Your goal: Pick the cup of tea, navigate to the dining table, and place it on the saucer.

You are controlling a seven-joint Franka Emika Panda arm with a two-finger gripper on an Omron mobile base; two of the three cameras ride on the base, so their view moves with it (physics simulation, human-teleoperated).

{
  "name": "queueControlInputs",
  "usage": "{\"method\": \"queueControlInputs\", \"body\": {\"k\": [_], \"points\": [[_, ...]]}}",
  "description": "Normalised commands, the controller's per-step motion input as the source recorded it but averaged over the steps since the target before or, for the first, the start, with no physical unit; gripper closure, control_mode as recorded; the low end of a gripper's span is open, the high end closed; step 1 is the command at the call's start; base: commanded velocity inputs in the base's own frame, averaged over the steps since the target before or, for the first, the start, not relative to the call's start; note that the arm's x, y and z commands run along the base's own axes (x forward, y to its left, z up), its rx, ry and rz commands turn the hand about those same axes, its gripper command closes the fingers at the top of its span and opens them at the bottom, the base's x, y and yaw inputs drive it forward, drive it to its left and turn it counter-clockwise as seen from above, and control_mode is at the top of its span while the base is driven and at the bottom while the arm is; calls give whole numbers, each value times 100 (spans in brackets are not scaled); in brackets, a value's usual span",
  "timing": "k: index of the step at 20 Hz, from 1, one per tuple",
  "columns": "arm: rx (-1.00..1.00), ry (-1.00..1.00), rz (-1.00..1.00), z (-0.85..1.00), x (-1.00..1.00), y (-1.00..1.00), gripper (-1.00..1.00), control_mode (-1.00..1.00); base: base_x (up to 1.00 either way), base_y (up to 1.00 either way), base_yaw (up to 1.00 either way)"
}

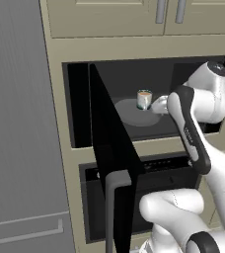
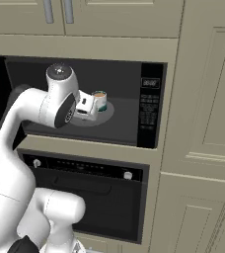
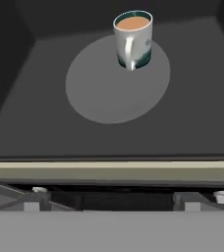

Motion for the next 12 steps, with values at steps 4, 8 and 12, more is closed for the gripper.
{"method": "queueControlInputs", "body": {"k": [4,8,12], "points": [[-22,0,-1,0,24,21,-100,-100,0,0,0],[-14,0,-3,0,45,7,-100,-100,0,0,0],[0,0,0,-11,60,0,-100,-100,0,0,0]]}}
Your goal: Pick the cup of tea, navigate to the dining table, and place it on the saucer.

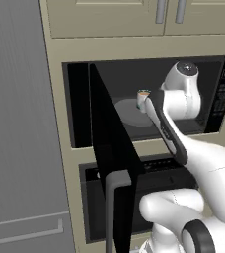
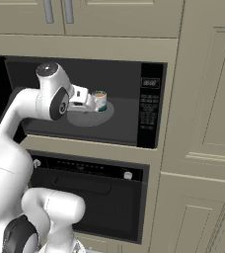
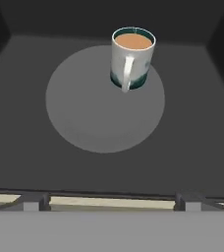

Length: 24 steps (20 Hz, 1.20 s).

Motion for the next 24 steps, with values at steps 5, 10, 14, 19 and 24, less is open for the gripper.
{"method": "queueControlInputs", "body": {"k": [5,10,14,19,24], "points": [[0,0,-3,-34,27,-9,-100,-100,0,0,0],[0,0,-8,-20,20,-7,-100,-100,0,0,0],[0,0,-15,-14,36,-22,-100,-100,0,0,0],[3,0,-10,2,38,-15,-100,-100,0,0,0],[4,0,0,-1,40,0,-100,-100,0,0,0]]}}
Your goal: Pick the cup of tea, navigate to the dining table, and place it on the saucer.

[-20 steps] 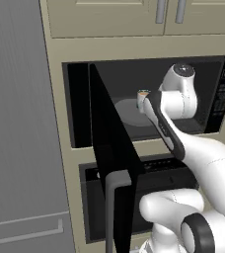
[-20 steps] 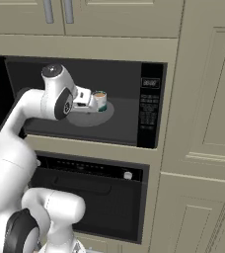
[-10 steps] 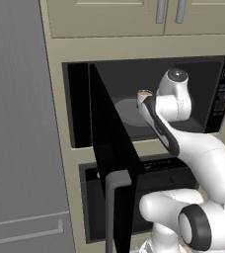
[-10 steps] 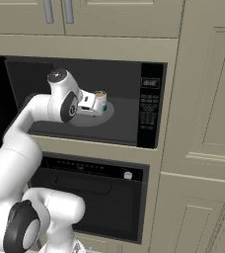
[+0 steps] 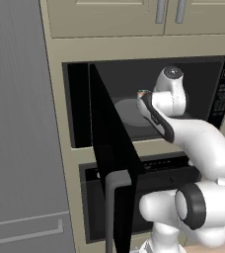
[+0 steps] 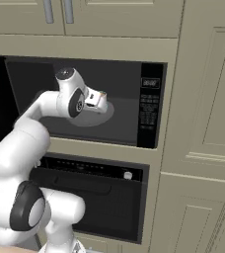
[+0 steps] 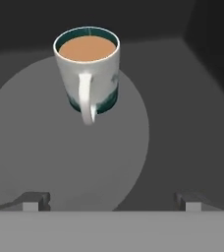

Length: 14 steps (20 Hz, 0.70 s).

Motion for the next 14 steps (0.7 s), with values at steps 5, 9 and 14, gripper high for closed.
{"method": "queueControlInputs", "body": {"k": [5,9,14], "points": [[0,0,2,-4,36,0,-100,-100,0,0,0],[0,0,4,-11,45,4,-100,-100,0,0,0],[0,0,1,-27,17,0,-100,-100,0,0,0]]}}
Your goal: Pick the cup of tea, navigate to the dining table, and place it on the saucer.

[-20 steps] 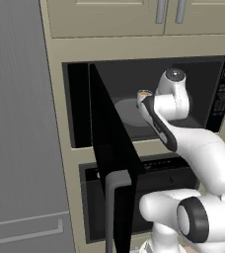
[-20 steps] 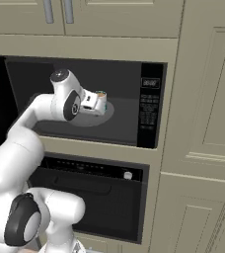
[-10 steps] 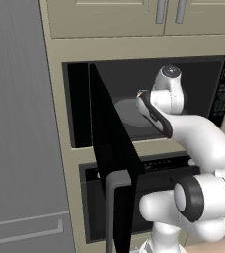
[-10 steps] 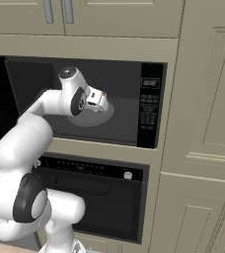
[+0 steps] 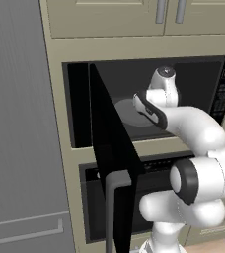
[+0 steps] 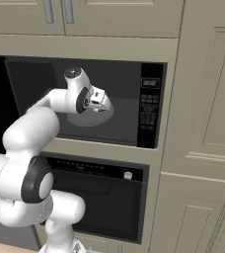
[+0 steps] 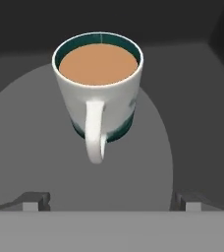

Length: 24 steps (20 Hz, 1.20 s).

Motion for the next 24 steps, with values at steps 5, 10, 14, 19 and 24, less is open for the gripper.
{"method": "queueControlInputs", "body": {"k": [5,10,14,19,24], "points": [[0,-3,1,-32,19,0,-100,-100,0,0,0],[0,-4,1,-2,30,0,-100,-100,0,0,0],[0,0,0,0,31,0,-100,-100,0,0,0],[0,0,0,0,19,2,-100,-100,0,0,0],[0,0,0,0,18,7,-100,-100,0,0,0]]}}
